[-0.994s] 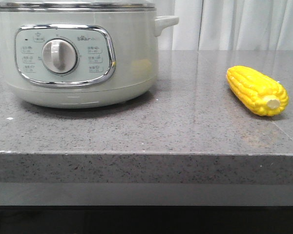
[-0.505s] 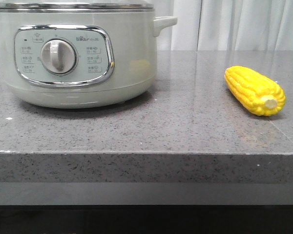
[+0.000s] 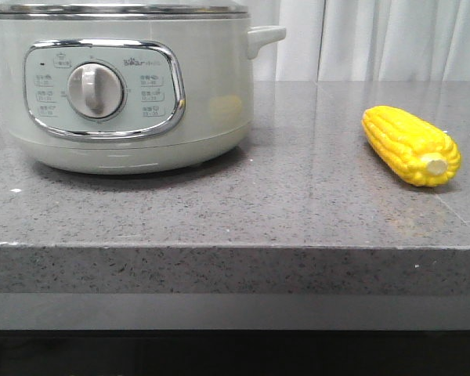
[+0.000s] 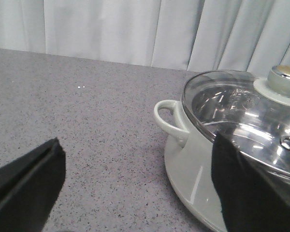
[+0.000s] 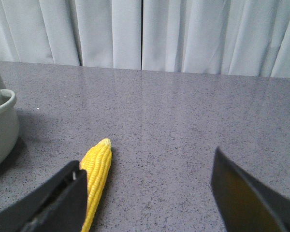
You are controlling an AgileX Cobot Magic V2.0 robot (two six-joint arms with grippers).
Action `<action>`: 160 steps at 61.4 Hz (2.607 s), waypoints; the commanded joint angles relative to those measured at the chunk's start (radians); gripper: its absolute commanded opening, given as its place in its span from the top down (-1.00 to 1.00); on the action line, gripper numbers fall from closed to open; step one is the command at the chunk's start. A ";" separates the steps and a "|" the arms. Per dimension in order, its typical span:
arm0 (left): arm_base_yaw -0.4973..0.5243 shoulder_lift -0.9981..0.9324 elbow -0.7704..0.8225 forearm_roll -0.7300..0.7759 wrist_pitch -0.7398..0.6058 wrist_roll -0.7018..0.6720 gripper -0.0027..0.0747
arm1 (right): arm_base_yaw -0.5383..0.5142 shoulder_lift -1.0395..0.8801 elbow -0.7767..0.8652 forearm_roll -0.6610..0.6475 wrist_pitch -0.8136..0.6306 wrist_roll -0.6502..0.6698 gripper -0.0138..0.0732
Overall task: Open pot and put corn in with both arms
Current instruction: 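Grasp the glass lid knob with the left gripper and lift the lid, then lower the right gripper onto the yellow corn cob and grasp it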
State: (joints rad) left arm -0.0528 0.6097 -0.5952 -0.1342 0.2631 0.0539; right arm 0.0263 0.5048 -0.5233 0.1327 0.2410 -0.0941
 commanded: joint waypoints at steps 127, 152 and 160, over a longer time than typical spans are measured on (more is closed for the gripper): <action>-0.339 1.077 -1.467 0.001 0.814 0.076 0.27 | -0.004 0.009 -0.038 -0.009 -0.111 -0.008 -0.68; -0.339 0.803 -1.258 -0.021 0.806 0.078 0.28 | -0.004 0.009 -0.038 -0.009 -0.112 -0.008 -0.68; -0.339 0.663 -1.100 -0.021 0.765 0.078 0.28 | -0.004 0.011 -0.038 -0.009 -0.112 -0.008 -0.68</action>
State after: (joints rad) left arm -0.3868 1.3927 -1.7507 -0.1330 1.1629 0.1299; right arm 0.0263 0.5048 -0.5233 0.1327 0.2183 -0.0941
